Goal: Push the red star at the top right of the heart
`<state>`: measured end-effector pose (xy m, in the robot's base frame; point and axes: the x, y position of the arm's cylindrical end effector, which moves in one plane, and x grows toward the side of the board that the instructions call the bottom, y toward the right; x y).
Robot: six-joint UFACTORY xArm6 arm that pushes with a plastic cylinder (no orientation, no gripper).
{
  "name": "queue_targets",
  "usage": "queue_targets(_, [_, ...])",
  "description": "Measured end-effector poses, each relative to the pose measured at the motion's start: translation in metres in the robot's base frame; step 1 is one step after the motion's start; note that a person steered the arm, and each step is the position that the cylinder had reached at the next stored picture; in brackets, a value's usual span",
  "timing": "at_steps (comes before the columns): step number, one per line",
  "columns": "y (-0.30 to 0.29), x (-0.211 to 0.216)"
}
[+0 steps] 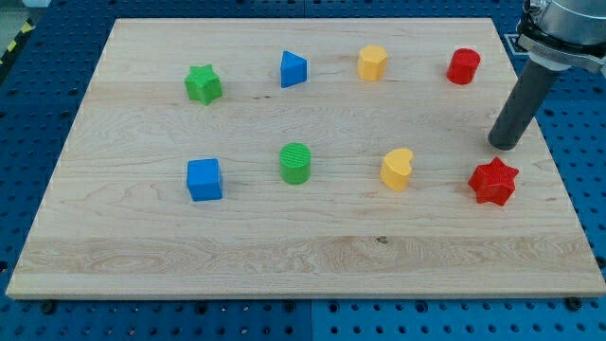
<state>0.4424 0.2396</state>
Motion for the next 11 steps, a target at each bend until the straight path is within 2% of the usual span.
queue_targets(3, [0.0,0.002])
queue_targets(5, [0.031,-0.052])
queue_targets(6, [0.069,-0.034])
queue_targets(7, [0.082,0.023])
queue_targets(8, [0.062,0.084])
queue_targets(9, [0.034,0.096])
queue_targets(10, [-0.003,0.084])
queue_targets(11, [-0.049,0.038])
